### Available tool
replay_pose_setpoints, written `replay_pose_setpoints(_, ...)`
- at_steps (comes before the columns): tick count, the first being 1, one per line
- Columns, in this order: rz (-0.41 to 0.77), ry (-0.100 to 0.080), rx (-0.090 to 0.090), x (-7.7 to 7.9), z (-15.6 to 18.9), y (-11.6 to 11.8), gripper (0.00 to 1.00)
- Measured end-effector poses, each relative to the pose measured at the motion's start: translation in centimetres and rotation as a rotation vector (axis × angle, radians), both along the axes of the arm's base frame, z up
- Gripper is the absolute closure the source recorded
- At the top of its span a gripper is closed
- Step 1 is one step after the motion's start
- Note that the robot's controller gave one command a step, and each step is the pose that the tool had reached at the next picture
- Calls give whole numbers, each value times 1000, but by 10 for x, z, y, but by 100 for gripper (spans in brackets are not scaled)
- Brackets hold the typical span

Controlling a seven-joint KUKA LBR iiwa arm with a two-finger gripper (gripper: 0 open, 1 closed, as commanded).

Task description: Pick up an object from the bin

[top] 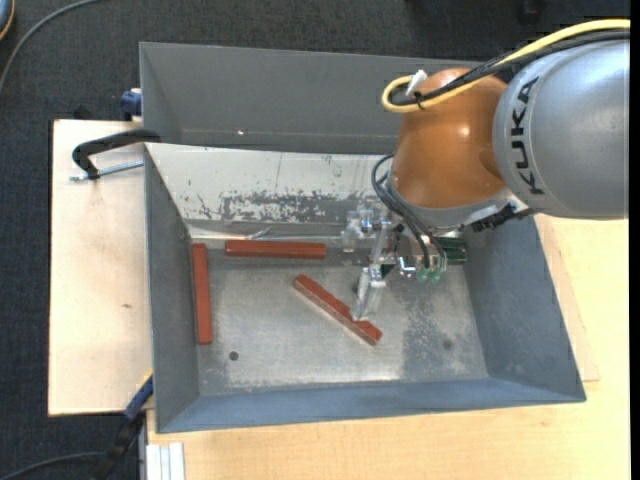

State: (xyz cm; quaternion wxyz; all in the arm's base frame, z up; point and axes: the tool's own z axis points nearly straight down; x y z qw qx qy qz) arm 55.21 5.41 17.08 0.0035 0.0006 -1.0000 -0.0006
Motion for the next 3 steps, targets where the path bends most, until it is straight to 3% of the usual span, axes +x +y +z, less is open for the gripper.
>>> replay_pose_setpoints(1,-195,0,-1,-8,-102,7,0)
replay_pose_setpoints(2,-196,-6,0,-6,-99,7,100)
replay_pose_setpoints(3,-135,-21,3,-11,53,15,100)
